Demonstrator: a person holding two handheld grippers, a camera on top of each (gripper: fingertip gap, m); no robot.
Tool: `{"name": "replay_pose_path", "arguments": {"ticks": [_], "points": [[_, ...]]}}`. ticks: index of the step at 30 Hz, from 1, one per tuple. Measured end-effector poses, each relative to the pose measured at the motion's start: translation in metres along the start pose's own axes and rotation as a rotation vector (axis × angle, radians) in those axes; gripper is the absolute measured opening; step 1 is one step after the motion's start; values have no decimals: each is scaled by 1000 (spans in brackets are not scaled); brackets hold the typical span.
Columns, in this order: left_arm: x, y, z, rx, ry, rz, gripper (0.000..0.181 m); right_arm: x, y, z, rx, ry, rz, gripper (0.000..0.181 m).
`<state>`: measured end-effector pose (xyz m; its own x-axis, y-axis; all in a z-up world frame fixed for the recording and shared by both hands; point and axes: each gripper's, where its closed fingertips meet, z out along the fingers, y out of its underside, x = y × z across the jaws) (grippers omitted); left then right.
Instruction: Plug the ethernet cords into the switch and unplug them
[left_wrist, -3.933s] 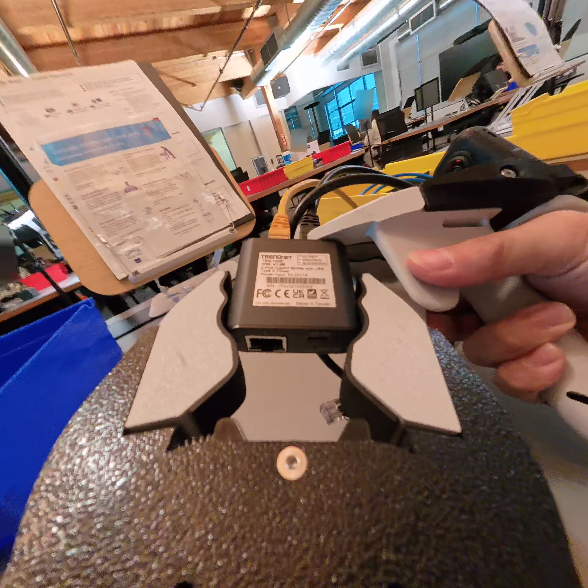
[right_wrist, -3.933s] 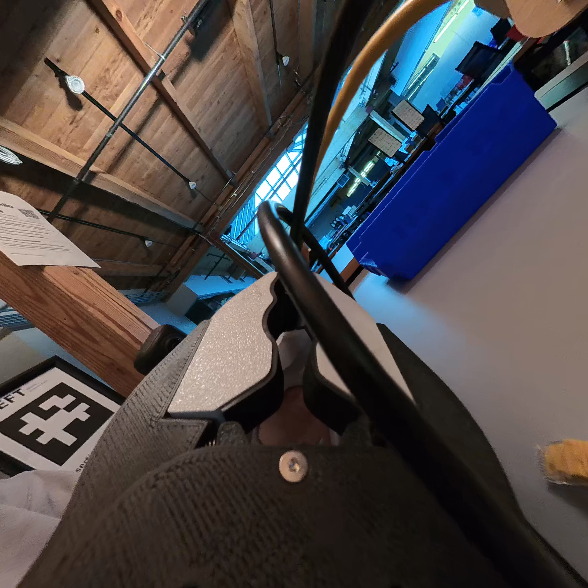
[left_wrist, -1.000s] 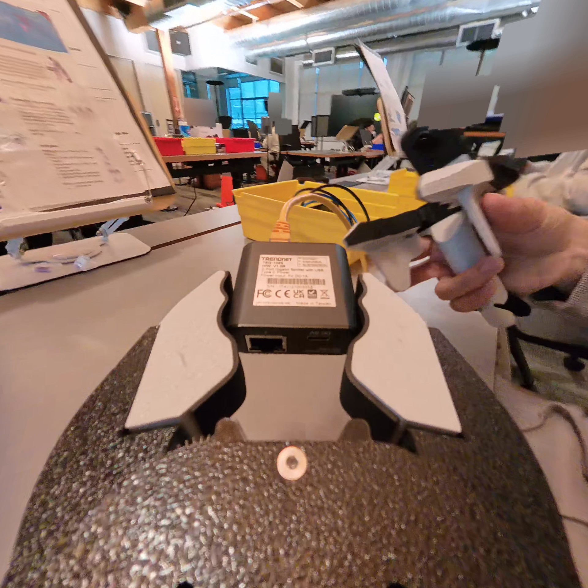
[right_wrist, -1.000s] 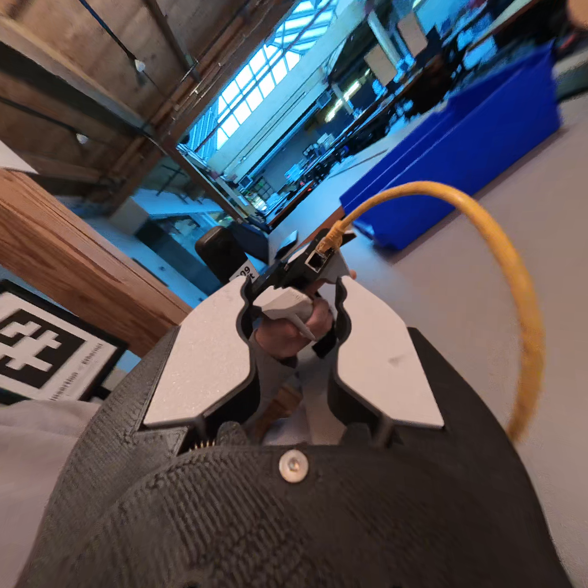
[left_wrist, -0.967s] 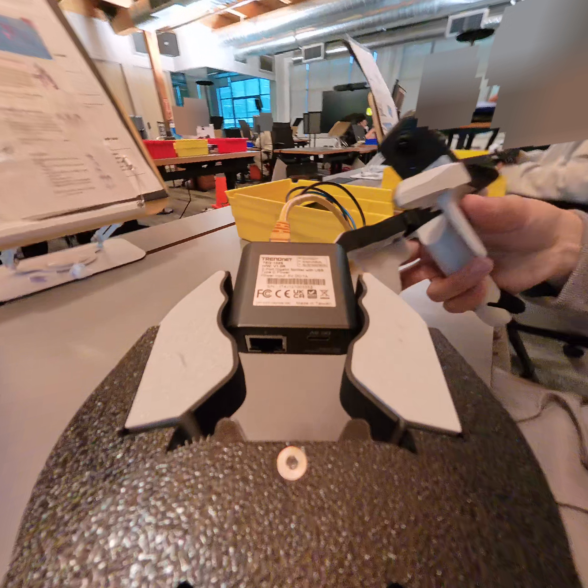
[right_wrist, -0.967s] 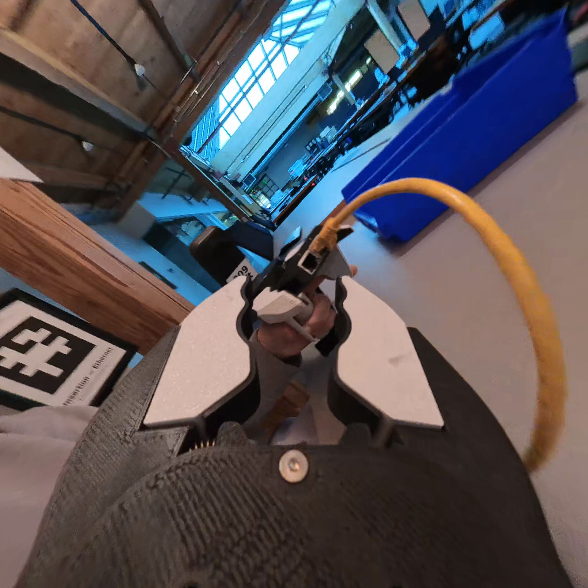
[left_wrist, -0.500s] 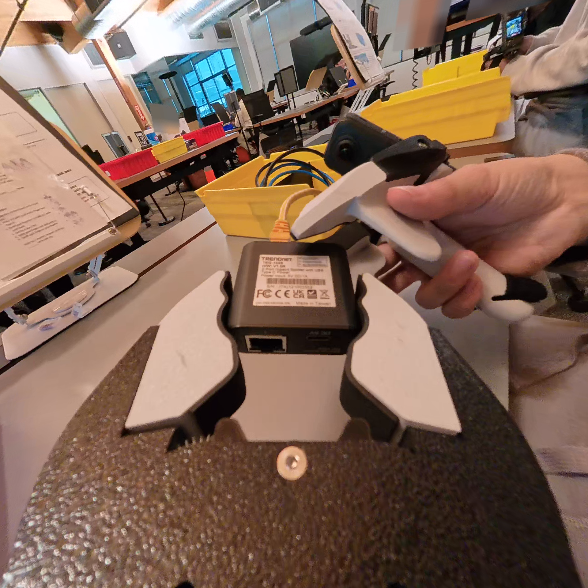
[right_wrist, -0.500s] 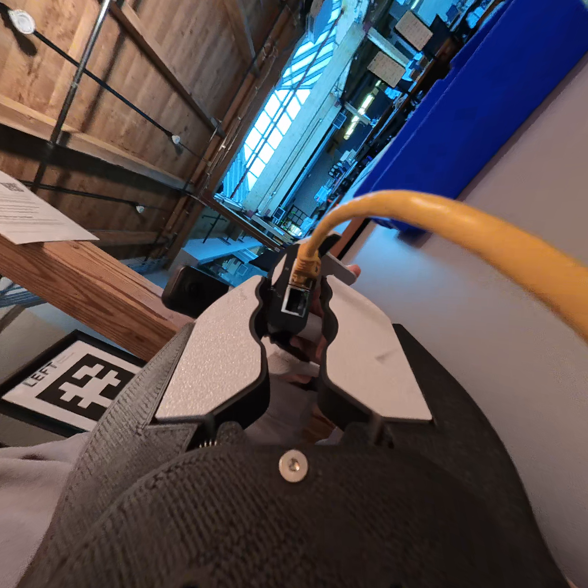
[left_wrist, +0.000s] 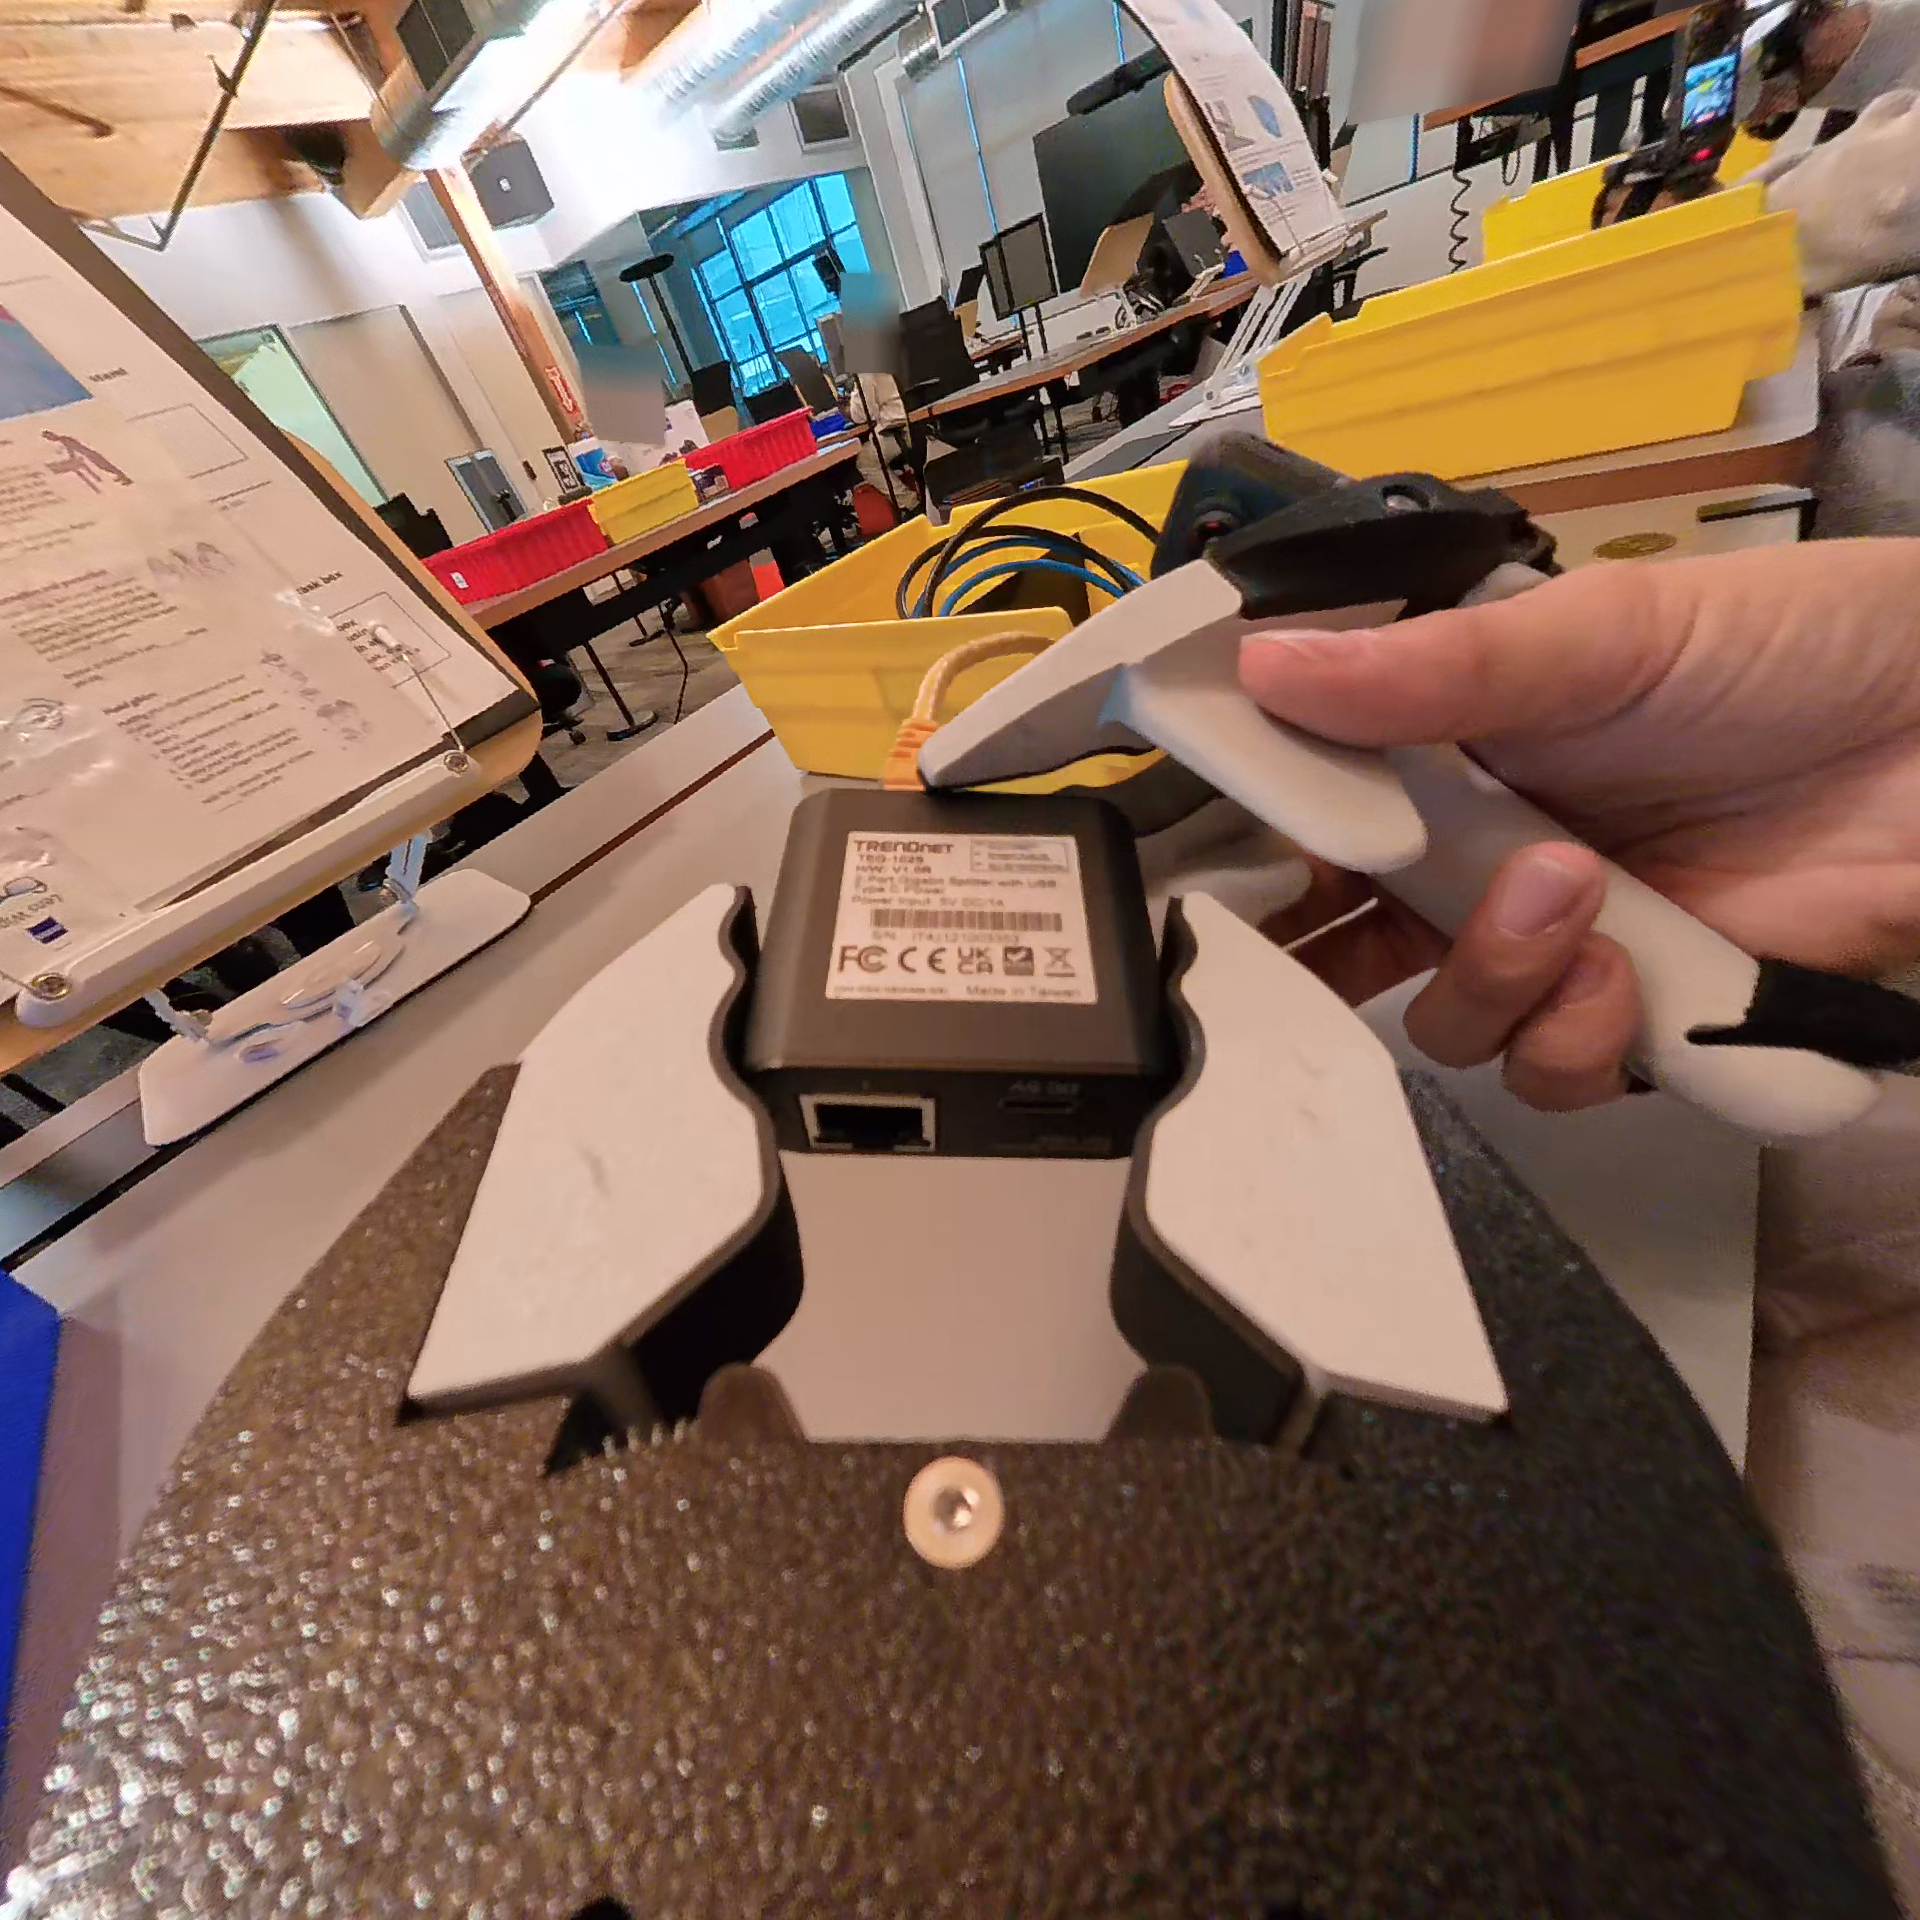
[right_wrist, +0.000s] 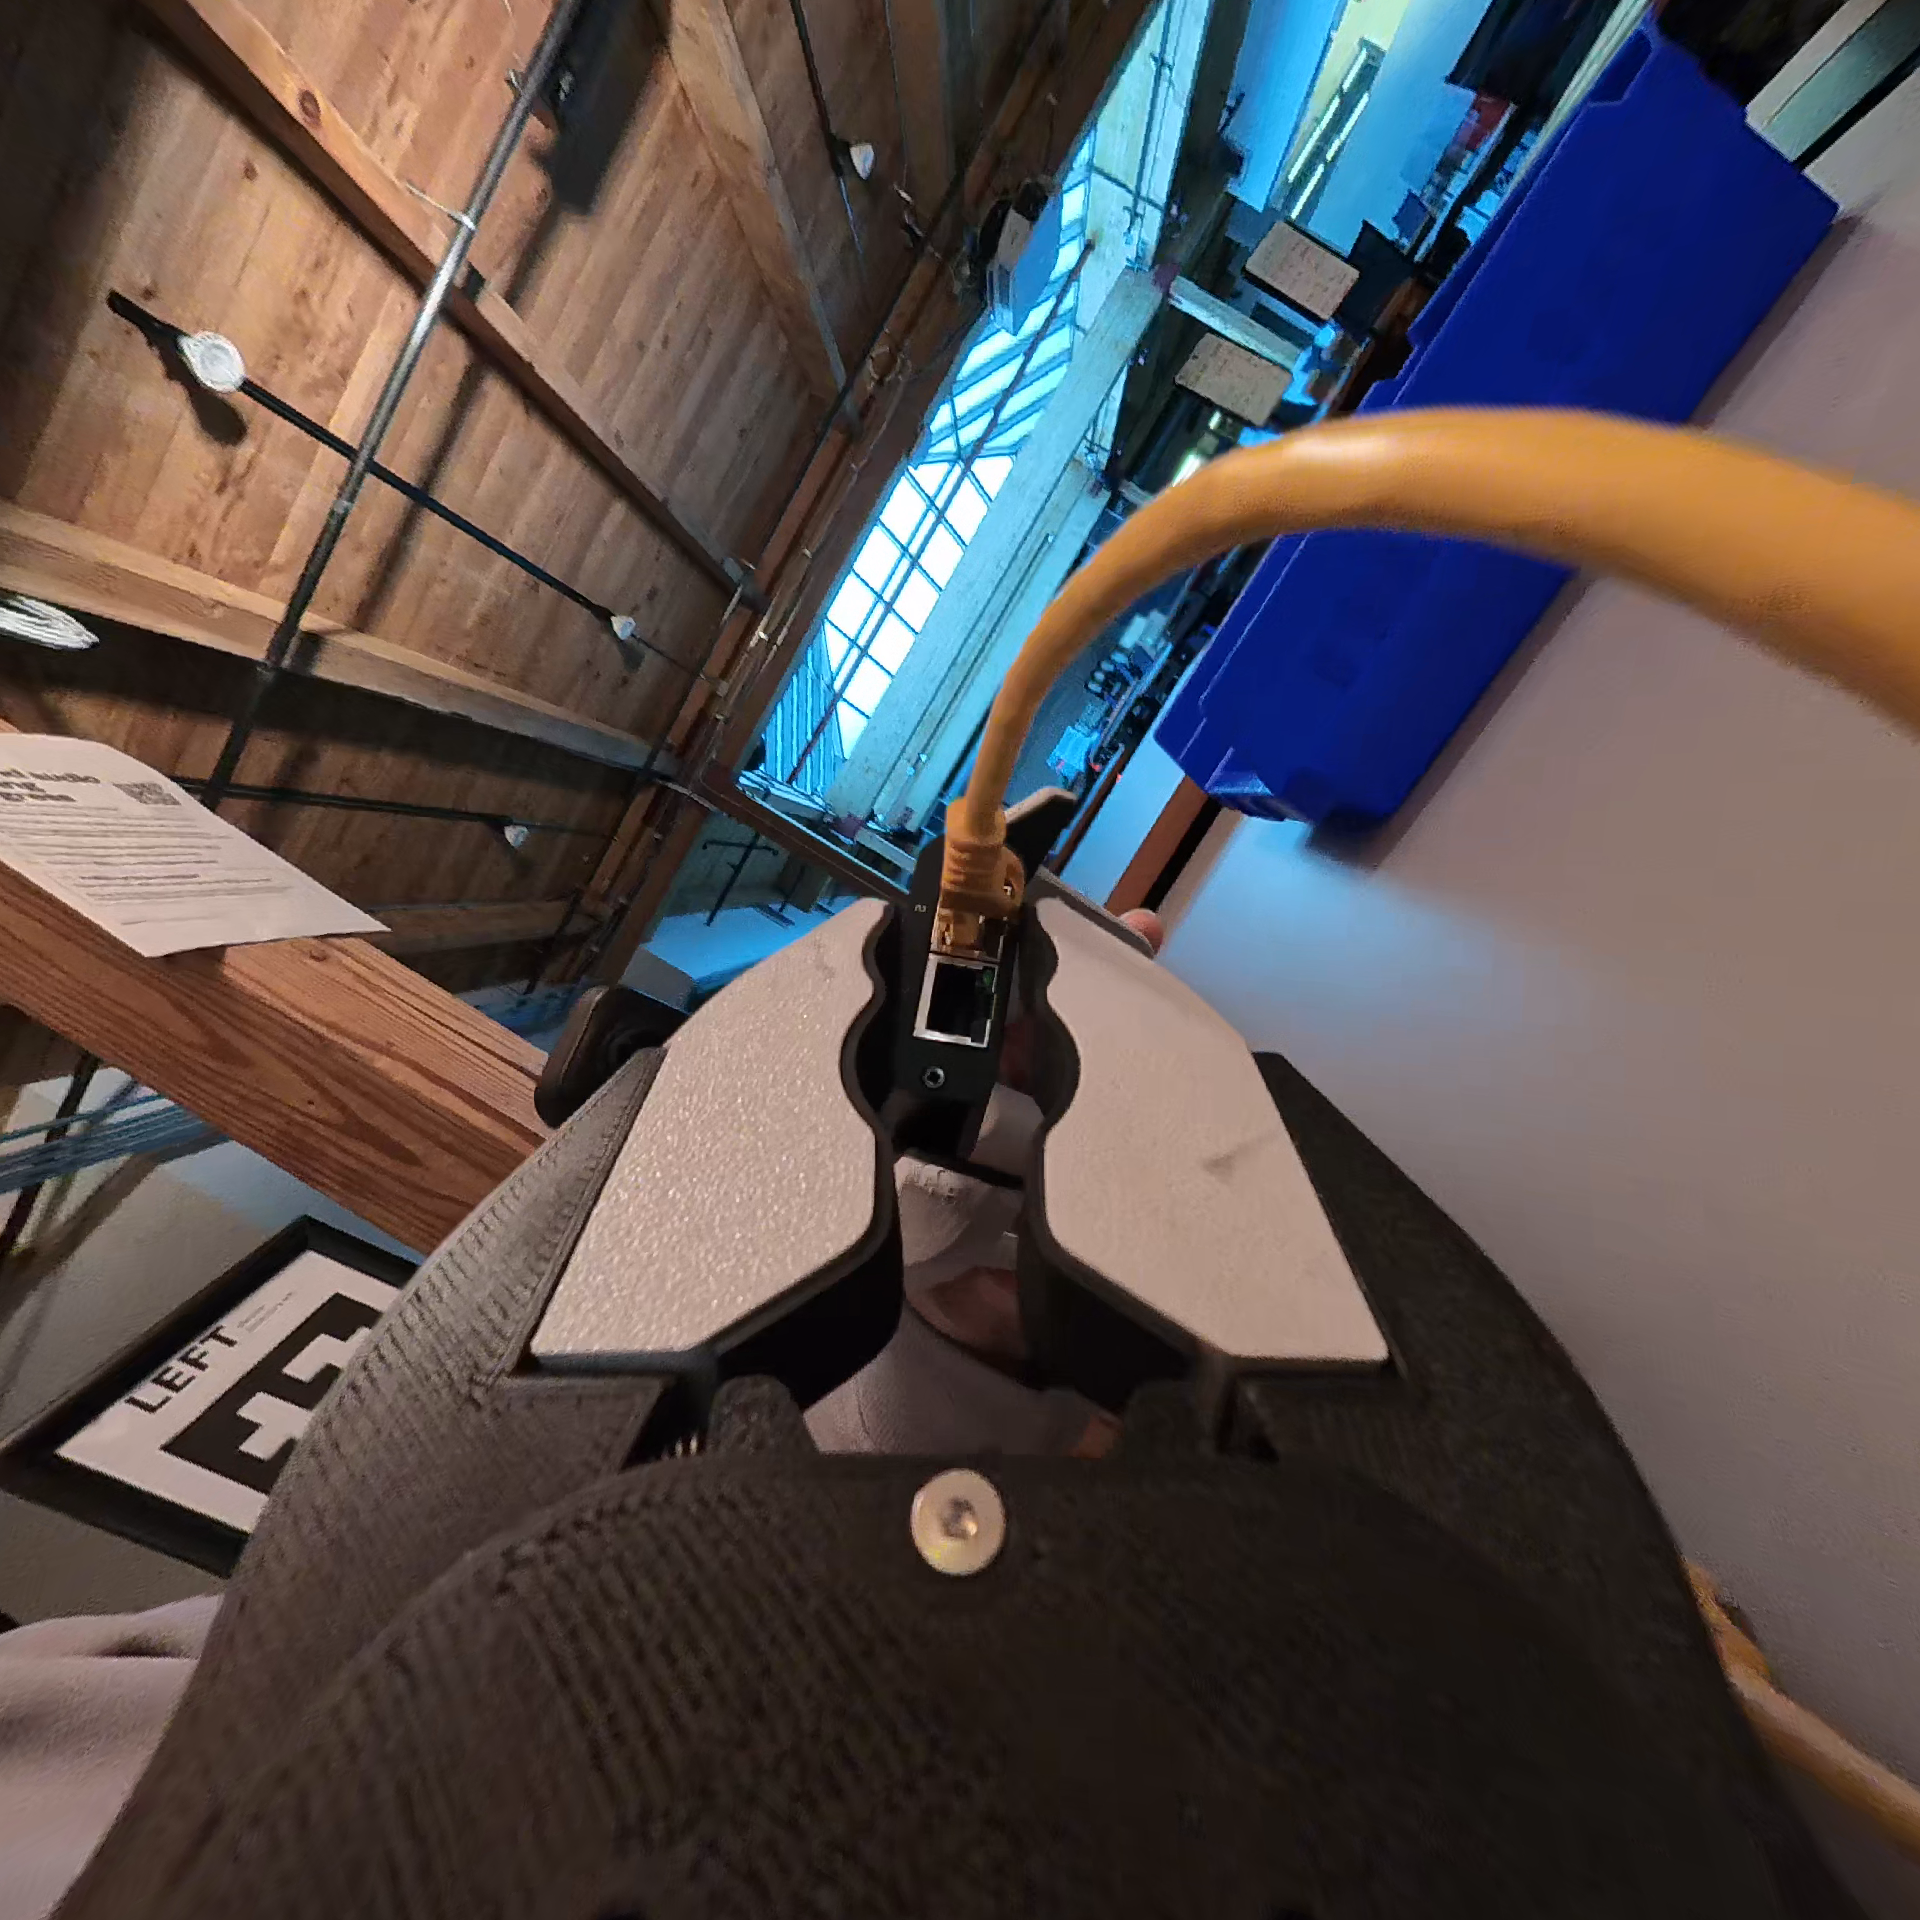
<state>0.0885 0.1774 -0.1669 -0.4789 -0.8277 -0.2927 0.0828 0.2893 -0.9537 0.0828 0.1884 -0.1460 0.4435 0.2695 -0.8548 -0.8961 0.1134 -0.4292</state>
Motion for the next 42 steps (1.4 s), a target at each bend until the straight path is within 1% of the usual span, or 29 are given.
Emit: {"name": "replay_pose_path", "arguments": {"ticks": [3, 9, 12, 18, 22, 26, 28, 32, 33, 35, 38, 41, 42], "points": [[2, -3, 0, 19, 3, -6, 73, 0, -2, -1, 41, -17, 33, 14], [2, -2, 2, 6, -18, 14, 73, 1, -3, -2, 44, -14, 26, 13], [2, 0, 3, 2, -31, 30, 73, 1, -3, -3, 44, -20, -8, 12], [2, 4, 7, -21, -71, 64, 73, 3, -3, -5, 45, -54, -20, 11], [1, 4, 11, 0, -131, 49, 73, 3, -6, -6, 37, -43, -94, 11], [-1, -3, 12, 2, -229, 145, 73, -3, -9, -7, 33, -93, -112, 10], [-1, -3, 12, 20, -220, 115, 73, -4, -9, -7, 22, -88, -142, 10], [3, 2, 14, 37, -144, 6, 73, -1, -8, -8, -5, -63, -196, 11], [2, 3, 15, 24, -148, 21, 73, 0, -9, -8, -5, -56, -205, 11], [1, 0, 14, 15, -184, 112, 73, -2, -9, -8, 3, -84, -190, 10], [0, -2, 11, 41, -173, 126, 73, -4, -8, -7, 2, -99, -179, 11], [1, -3, 10, 79, -166, 80, 73, -3, -7, -7, 17, -112, -141, 11], [-1, -2, 9, 82, -189, 91, 73, -3, -11, -8, 55, -116, -109, 11]]}}
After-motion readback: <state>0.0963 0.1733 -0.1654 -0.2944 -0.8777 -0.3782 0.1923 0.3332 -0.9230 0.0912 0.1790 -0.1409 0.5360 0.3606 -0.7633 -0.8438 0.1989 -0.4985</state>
